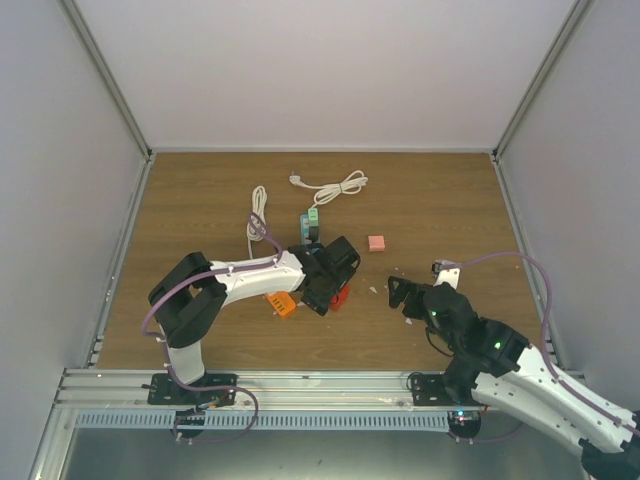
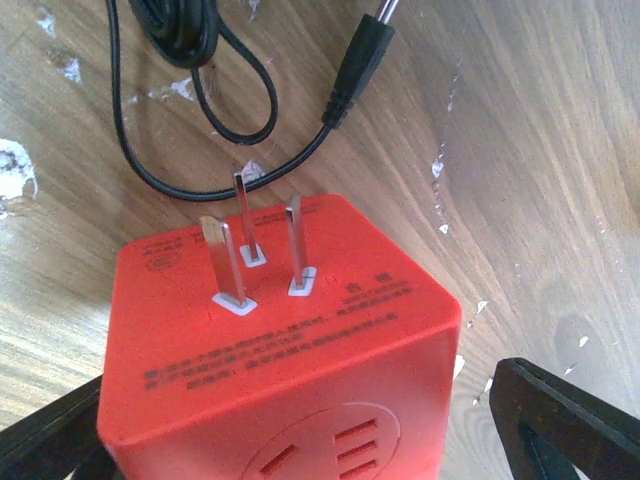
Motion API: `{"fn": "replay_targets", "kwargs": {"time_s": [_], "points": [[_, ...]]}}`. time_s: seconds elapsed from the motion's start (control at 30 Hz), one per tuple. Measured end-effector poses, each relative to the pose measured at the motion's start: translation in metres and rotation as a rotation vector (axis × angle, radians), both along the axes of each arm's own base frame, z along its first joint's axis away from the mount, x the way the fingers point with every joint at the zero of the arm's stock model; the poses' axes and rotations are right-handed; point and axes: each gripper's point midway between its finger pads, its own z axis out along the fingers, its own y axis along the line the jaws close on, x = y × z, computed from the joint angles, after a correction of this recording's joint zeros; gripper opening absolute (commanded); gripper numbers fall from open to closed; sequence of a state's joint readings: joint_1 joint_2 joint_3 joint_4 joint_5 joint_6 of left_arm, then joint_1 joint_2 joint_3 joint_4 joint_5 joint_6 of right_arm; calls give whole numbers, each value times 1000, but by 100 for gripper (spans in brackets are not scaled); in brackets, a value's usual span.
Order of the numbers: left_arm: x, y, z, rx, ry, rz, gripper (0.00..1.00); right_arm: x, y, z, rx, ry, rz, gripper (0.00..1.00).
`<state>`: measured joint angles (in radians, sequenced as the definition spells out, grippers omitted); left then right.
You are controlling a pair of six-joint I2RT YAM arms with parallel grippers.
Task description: Insert the plug
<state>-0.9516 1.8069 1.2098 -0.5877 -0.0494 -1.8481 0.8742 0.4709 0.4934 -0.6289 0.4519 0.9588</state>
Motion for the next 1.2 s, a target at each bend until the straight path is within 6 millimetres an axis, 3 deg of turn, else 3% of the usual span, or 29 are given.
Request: {"fn": "replay_targets", "kwargs": {"time_s": [0.33, 0.53, 0.7, 0.9, 1.1, 1.2], "points": [[3, 0, -4, -24, 7, -24, 90, 0, 0, 0, -2, 1, -2, 100], [5, 0, -10, -26, 18, -46, 81, 1, -1, -1, -9, 2, -6, 100], [5, -5, -9, -45, 17, -70, 65, 1, -2, -1, -10, -1, -11, 100], [8, -12, -7, -76, 1, -106, 39, 2, -2, -1, -12, -1, -13, 100], [10, -17, -5, -121, -23, -151, 38, 2, -1, -2, -24, 1, -4, 100], [7, -14, -3, -119, -39, -182, 38, 1, 9, -2, -43, -20, 72, 100]]}}
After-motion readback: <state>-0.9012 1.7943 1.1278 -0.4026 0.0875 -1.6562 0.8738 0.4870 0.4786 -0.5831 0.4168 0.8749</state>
